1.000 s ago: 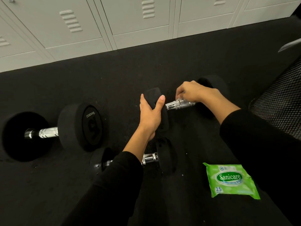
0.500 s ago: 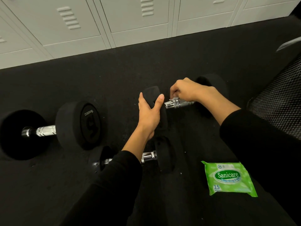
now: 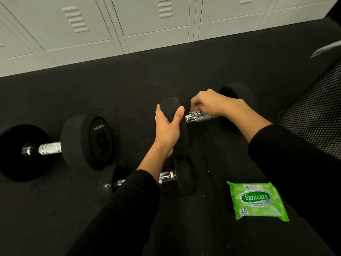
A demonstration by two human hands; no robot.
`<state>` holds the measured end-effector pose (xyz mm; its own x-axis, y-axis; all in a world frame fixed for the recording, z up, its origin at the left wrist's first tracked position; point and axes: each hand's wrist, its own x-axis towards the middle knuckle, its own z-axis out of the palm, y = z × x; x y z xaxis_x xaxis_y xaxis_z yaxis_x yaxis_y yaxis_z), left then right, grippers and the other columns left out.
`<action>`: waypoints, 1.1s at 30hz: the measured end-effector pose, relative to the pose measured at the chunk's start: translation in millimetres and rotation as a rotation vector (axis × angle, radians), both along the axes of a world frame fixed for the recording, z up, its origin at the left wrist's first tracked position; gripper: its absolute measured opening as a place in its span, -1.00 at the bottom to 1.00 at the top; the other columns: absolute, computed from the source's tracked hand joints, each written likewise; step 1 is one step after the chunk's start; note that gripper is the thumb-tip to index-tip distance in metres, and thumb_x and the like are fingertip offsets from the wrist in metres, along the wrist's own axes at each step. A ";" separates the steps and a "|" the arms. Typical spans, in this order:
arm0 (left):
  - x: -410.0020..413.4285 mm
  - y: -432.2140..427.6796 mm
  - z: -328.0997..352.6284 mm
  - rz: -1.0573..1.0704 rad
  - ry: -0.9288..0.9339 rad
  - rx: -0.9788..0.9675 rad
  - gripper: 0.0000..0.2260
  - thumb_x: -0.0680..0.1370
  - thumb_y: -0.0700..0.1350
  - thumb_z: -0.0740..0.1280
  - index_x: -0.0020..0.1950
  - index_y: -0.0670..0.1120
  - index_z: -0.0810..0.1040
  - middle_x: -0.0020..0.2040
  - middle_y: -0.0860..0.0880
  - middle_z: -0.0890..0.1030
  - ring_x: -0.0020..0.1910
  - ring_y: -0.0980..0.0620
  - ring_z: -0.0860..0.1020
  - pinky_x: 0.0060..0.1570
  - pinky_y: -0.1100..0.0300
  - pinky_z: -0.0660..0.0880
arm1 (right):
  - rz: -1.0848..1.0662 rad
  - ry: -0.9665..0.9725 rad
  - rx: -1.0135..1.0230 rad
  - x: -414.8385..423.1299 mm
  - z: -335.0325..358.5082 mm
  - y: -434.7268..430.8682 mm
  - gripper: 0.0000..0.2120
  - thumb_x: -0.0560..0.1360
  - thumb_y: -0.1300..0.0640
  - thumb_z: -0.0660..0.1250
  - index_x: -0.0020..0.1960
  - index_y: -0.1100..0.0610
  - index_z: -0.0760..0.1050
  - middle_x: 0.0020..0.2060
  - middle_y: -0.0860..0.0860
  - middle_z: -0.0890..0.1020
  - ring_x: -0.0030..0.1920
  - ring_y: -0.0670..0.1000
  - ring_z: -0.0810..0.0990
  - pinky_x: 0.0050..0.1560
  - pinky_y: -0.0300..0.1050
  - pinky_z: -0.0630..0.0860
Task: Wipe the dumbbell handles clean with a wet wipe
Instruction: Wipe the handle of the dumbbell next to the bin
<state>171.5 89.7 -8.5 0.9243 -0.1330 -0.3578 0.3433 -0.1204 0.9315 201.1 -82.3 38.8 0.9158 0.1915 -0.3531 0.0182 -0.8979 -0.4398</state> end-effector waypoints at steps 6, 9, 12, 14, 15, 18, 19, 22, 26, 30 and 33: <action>-2.1 -1.9 4.6 0.005 0.003 0.007 -0.04 0.30 0.38 0.38 0.54 0.18 -0.04 0.54 -0.01 0.15 0.49 -0.04 0.22 0.39 -0.09 0.32 | -0.026 -0.006 0.055 -1.0 -9.5 12.0 -0.77 0.56 0.30 0.20 0.03 0.09 0.59 0.00 0.05 0.59 0.03 0.03 0.57 0.00 -0.09 0.51; -3.6 -1.7 3.8 0.011 -0.002 0.019 -0.13 0.43 0.27 0.37 0.56 0.13 -0.08 0.56 -0.02 0.09 0.51 -0.04 0.16 0.43 -0.08 0.26 | 0.012 0.000 0.073 -3.6 -6.4 6.6 -0.78 0.56 0.28 0.23 0.04 0.06 0.60 0.02 0.02 0.58 0.10 0.00 0.53 0.11 -0.09 0.47; -5.2 -2.3 2.3 0.019 -0.011 0.030 -0.16 0.47 0.22 0.36 0.57 0.11 -0.10 0.57 -0.02 0.06 0.52 -0.03 0.13 0.45 -0.07 0.24 | 0.018 0.036 0.056 -6.0 -1.1 -6.0 -0.78 0.57 0.27 0.23 0.03 0.03 0.60 0.08 -0.01 0.55 0.15 -0.03 0.48 0.09 -0.12 0.40; -5.8 -2.3 3.5 0.018 -0.020 0.028 -0.16 0.46 0.23 0.36 0.56 0.11 -0.09 0.57 -0.01 0.09 0.51 -0.02 0.15 0.45 -0.06 0.24 | -0.002 0.044 0.044 -6.1 1.8 -8.8 -0.77 0.57 0.27 0.22 0.01 0.02 0.60 0.09 0.00 0.54 0.14 -0.02 0.48 0.07 -0.09 0.45; -5.8 -2.1 3.4 0.020 -0.017 0.025 -0.15 0.45 0.24 0.36 0.56 0.12 -0.08 0.56 -0.01 0.10 0.51 -0.01 0.16 0.44 -0.06 0.25 | -0.013 0.041 0.038 -5.6 2.1 -7.8 -0.77 0.57 0.27 0.22 0.01 0.02 0.59 0.08 0.01 0.54 0.14 -0.02 0.48 0.06 -0.09 0.46; -6.3 -2.0 6.1 0.024 -0.006 0.013 -0.15 0.44 0.25 0.37 0.56 0.13 -0.08 0.56 -0.01 0.09 0.51 -0.02 0.16 0.44 -0.07 0.25 | -0.017 0.008 0.007 -4.9 0.1 3.9 -0.77 0.56 0.31 0.20 0.02 0.09 0.59 -0.01 0.01 0.55 0.09 0.00 0.51 0.00 -0.15 0.41; -5.9 -2.2 6.6 0.024 -0.004 0.019 -0.16 0.46 0.23 0.36 0.56 0.12 -0.09 0.57 -0.02 0.07 0.52 -0.03 0.13 0.45 -0.07 0.24 | -0.015 -0.003 0.003 -4.8 -1.8 8.2 -0.76 0.56 0.32 0.19 0.02 0.10 0.59 -0.03 0.02 0.56 0.07 0.02 0.52 -0.02 -0.14 0.43; -5.8 -2.7 9.2 0.023 -0.004 0.049 -0.18 0.50 0.19 0.34 0.57 0.08 -0.11 0.58 -0.02 0.02 0.54 -0.03 0.08 0.47 -0.05 0.19 | -0.007 -0.029 0.026 -7.3 -7.2 16.6 -0.73 0.54 0.35 0.17 0.04 0.10 0.59 -0.01 0.09 0.60 0.04 0.06 0.57 0.05 -0.03 0.53; -7.0 -3.0 11.1 0.024 -0.004 0.039 -0.18 0.50 0.19 0.34 0.57 0.08 -0.11 0.58 -0.02 0.02 0.53 -0.03 0.09 0.47 -0.05 0.20 | 0.032 -0.009 0.041 -10.8 -2.0 4.3 -0.75 0.55 0.32 0.22 0.02 0.07 0.61 -0.06 0.00 0.58 0.03 -0.01 0.55 0.04 -0.12 0.48; -7.8 -3.6 12.4 0.027 -0.013 0.054 -0.19 0.51 0.18 0.33 0.57 0.07 -0.11 0.57 -0.01 0.04 0.53 -0.03 0.10 0.47 -0.03 0.19 | -0.006 -0.033 0.022 -11.0 2.8 -3.4 -0.74 0.54 0.34 0.22 0.04 0.09 0.63 -0.07 -0.01 0.60 0.01 -0.05 0.55 -0.05 -0.22 0.38; -8.4 -3.3 12.9 0.020 -0.011 0.047 -0.19 0.51 0.17 0.33 0.57 0.06 -0.11 0.58 -0.01 0.02 0.53 -0.04 0.09 0.47 -0.04 0.19 | -0.020 -0.054 0.013 -8.5 -3.1 9.9 -0.73 0.53 0.34 0.20 0.03 0.11 0.63 -0.11 -0.01 0.58 0.01 0.00 0.55 -0.03 -0.17 0.43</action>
